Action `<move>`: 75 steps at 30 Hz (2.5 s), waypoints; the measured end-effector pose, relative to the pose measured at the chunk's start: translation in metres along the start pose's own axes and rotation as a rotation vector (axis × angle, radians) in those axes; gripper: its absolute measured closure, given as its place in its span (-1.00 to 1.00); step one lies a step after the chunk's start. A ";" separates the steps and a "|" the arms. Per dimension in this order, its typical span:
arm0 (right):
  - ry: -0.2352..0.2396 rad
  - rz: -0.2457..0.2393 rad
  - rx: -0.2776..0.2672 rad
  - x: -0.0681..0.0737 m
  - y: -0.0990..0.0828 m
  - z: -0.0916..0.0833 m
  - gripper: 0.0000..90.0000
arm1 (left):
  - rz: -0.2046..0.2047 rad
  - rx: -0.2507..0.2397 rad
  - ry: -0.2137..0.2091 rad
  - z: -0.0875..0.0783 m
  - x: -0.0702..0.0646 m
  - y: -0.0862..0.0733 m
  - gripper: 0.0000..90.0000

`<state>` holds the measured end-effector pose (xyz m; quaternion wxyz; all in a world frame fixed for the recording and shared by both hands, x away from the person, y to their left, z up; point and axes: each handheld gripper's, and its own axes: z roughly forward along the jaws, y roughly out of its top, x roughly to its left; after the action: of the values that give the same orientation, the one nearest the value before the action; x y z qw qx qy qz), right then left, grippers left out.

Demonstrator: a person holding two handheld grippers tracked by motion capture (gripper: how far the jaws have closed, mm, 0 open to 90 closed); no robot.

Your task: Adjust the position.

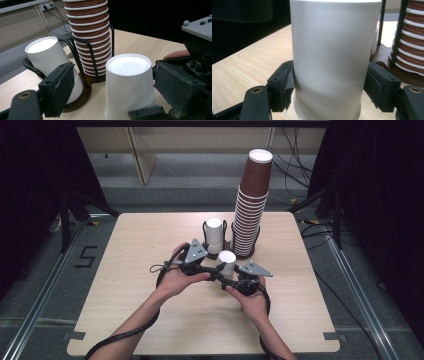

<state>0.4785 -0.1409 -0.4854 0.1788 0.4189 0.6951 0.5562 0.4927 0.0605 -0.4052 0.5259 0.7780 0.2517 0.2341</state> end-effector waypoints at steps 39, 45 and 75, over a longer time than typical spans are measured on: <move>0.070 0.381 -0.023 -0.025 0.001 -0.015 -0.35 | 0.013 0.048 -0.045 -0.008 -0.003 -0.038 -0.78; 0.083 0.426 -0.020 -0.025 -0.001 -0.015 -0.35 | 0.011 0.067 -0.075 -0.002 -0.008 -0.040 -0.89; 0.116 0.446 -0.026 -0.020 0.000 -0.014 -0.35 | 0.053 0.097 -0.151 0.042 -0.020 -0.049 -0.79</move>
<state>0.4804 -0.1655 -0.4852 0.0166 0.5271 0.5872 0.6141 0.4968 0.0343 -0.4673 0.4987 0.8243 0.2017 0.1763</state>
